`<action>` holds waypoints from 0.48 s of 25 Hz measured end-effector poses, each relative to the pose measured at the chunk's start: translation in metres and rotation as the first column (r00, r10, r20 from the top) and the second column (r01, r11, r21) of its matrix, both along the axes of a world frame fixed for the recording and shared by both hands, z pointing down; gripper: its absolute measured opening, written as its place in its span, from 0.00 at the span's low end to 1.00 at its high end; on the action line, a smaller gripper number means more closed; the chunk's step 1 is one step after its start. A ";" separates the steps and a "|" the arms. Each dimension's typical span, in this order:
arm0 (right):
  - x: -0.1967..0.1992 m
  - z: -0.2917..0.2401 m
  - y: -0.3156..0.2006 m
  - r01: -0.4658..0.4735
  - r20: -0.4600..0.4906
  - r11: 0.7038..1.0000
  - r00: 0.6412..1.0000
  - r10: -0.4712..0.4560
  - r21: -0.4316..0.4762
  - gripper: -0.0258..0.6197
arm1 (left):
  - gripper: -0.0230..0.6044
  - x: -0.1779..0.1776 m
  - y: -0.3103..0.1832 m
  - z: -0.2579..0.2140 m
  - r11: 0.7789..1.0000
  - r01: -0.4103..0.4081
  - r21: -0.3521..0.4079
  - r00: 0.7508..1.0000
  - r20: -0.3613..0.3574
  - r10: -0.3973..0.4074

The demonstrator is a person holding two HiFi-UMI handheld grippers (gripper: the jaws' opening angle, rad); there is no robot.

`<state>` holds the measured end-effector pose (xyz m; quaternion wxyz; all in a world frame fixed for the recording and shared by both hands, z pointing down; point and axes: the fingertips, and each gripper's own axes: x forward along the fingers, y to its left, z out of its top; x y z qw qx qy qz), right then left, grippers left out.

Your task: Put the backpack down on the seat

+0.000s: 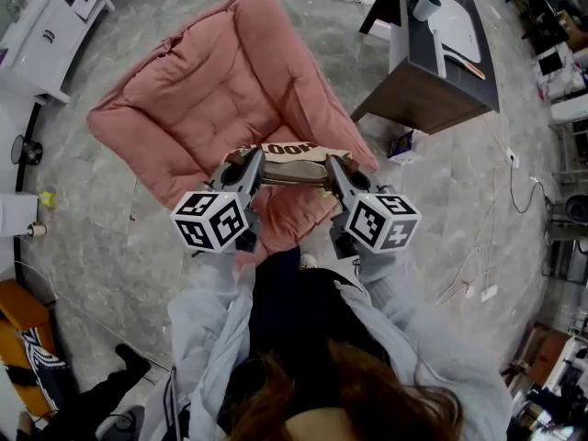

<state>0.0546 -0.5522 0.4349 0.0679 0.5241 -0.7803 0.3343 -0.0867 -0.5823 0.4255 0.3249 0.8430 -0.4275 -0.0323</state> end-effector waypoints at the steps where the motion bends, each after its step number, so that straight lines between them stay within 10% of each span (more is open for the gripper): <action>1: -0.004 0.008 0.000 0.006 -0.002 1.000 1.000 -0.006 -0.018 0.05 | 0.06 -0.003 -0.002 0.010 1.000 0.000 -0.021 1.000 0.002 0.000; 12: -0.025 0.087 0.039 -0.023 0.031 0.976 0.999 0.031 -0.218 0.05 | 0.06 -0.024 0.020 0.088 0.978 0.001 -0.208 1.000 0.015 0.002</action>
